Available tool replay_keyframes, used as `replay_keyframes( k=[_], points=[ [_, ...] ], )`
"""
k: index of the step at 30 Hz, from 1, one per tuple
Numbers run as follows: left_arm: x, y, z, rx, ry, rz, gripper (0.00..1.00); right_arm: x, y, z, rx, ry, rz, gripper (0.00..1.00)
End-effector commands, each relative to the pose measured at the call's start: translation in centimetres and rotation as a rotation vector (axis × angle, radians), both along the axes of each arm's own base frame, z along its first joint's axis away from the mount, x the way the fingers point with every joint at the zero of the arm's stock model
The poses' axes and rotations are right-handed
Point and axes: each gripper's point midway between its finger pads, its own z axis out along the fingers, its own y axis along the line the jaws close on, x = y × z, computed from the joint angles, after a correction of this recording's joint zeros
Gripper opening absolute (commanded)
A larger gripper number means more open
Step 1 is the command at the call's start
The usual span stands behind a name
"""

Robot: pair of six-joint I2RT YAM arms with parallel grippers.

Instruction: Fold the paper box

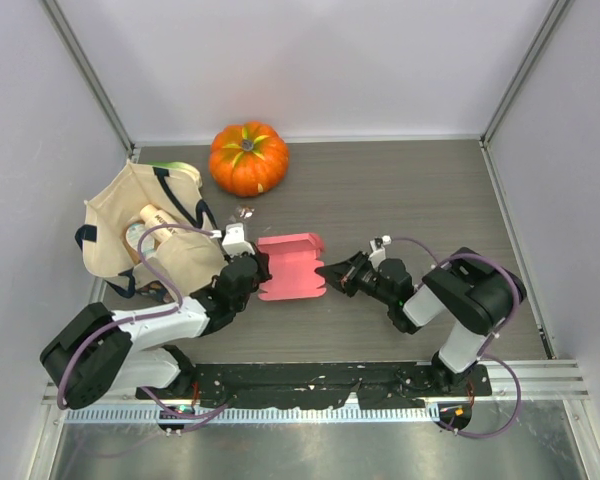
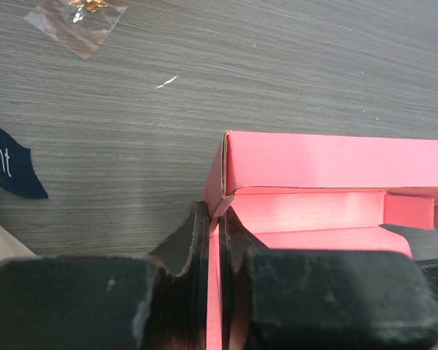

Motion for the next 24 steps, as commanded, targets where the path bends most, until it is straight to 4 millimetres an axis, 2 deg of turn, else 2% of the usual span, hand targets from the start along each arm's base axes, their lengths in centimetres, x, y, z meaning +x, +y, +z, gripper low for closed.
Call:
replay_keyframes(
  k=[1,2,3,6,7,8,9,10,11,12,13,14,15,16,17,18,19,20,22,23,24],
  points=[
    [0.4,-1.0,3.5,-0.132,-0.075,0.0,0.0,-0.4,0.1,7.2,0.251,-0.204,0.021,0.01],
    [0.5,-1.1,3.7,-0.128,-0.077,-0.001,0.0,-0.2,-0.2,6.7,0.233,-0.191,0.011,0.05],
    [0.5,-1.0,3.4,-0.115,-0.069,0.001,0.0,-0.1,-0.3,6.3,0.22,-0.184,0.012,0.27],
    [0.6,-0.8,2.7,-0.069,-0.056,0.005,0.0,-0.2,-0.7,4.8,0.127,-0.182,0.032,0.5],
    [0.6,-0.8,2.5,-0.059,-0.052,0.004,0.0,-0.7,-0.5,4.6,0.099,-0.19,0.082,0.72],
    [0.6,-0.7,2.4,-0.042,-0.051,-0.002,0.0,-0.9,-0.5,2.4,0.019,-0.119,0.108,0.75],
    [0.6,-0.7,2.2,-0.03,-0.047,-0.004,0.0,-0.8,-0.9,2.8,-0.045,-0.204,0.127,0.76],
    [0.6,-0.7,1.9,-0.015,-0.039,-0.006,0.0,-1.0,-1.3,2.6,-0.087,-0.218,0.143,0.76],
    [0.7,-0.8,1.8,-0.003,-0.037,-0.013,0.0,-1.4,-2.2,0.3,-0.186,-0.158,0.149,0.76],
    [0.7,-0.6,1.8,0.015,-0.035,-0.015,0.0,-1.3,-2.8,1.8,-0.227,-0.223,0.138,0.76],
    [0.6,-0.7,1.7,0.026,-0.033,-0.022,0.0,-0.6,-3.3,2.1,-0.346,-0.325,0.149,0.77],
    [0.6,-0.7,1.7,0.032,-0.034,-0.027,0.0,-1.1,-5.0,-0.5,-0.487,-0.229,0.148,0.78],
    [0.6,-0.7,1.7,0.045,-0.04,-0.035,0.0,-0.9,-5.5,0.3,-0.53,-0.268,0.143,0.8],
    [0.6,-0.9,1.8,0.051,-0.041,-0.047,0.0,0.2,-6.0,3.2,-0.568,-0.388,0.129,0.81],
    [0.5,-1.2,1.9,0.052,-0.041,-0.068,0.0,0.0,-6.7,3.1,-0.611,-0.367,0.133,0.82],
    [0.5,-1.3,1.9,0.057,-0.041,-0.079,0.0,0.7,-7.2,3.9,-0.64,-0.391,0.118,0.82],
    [0.4,-1.4,1.9,0.066,-0.044,-0.092,0.0,2.0,-7.3,6.2,-0.656,-0.443,0.092,0.81],
    [0.3,-1.6,1.9,0.067,-0.039,-0.108,0.0,2.2,-8.0,5.6,-0.743,-0.454,0.121,0.8],
    [0.1,-1.7,2.0,0.074,-0.038,-0.124,0.0,4.4,-9.5,6.0,-0.886,-0.445,0.073,0.72],
    [0.0,-2.0,2.1,0.074,-0.037,-0.143,0.0,4.5,-10.4,5.2,-0.974,-0.437,0.105,0.68],
    [-0.1,-2.1,2.2,0.074,-0.038,-0.152,0.0,4.9,-10.8,5.1,-1.014,-0.443,0.11,0.59]
  ],
)
